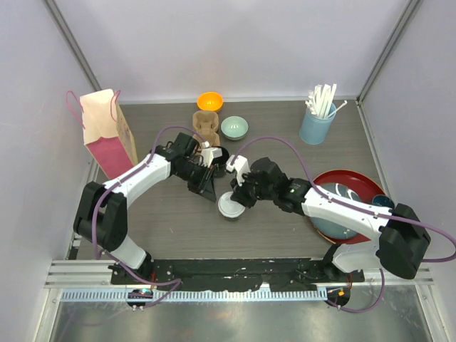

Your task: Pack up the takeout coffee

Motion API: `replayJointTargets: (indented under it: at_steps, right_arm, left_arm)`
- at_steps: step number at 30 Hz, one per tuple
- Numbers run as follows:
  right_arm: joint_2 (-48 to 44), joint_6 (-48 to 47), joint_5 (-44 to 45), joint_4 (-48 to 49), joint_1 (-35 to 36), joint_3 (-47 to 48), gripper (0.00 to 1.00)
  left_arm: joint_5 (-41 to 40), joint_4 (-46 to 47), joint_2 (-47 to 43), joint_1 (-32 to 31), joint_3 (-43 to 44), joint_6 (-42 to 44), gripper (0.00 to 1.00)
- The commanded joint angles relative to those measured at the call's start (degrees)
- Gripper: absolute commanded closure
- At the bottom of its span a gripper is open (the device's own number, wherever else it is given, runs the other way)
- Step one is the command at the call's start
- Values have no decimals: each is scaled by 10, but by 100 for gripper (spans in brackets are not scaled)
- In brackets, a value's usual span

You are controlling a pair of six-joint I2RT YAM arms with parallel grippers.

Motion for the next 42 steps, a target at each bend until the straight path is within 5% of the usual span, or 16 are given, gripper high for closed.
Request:
replayJointTargets:
  at_steps: [1,16,21,26,31,36,42]
  right_arm:
    - [-3,15,-39,57,2,-38,89]
    - [-15,16,-32,17,2,1,87]
    - [-47,17,-3,4,1,41,68]
    - [-65,27,91,-29,0,69,39]
    - [-43,30,137,-52,-21,87,29]
    - [22,47,139,-51,-54,148,32]
    - [159,-10,71,-50,-116,283,55]
  left_arm:
    - [19,17,-1,-1,1,-4,86]
    - [-21,-34,-72,9,44,39,85]
    - [-45,-41,-94,37,66,39,80]
    - [-68,-38,-97,88,90,24,64]
    - [-130,-7,-87,97,112,3,50]
    - [-221,38,-51,80,156,-5,45]
    - [-272,40,-10,73,200,-3,46]
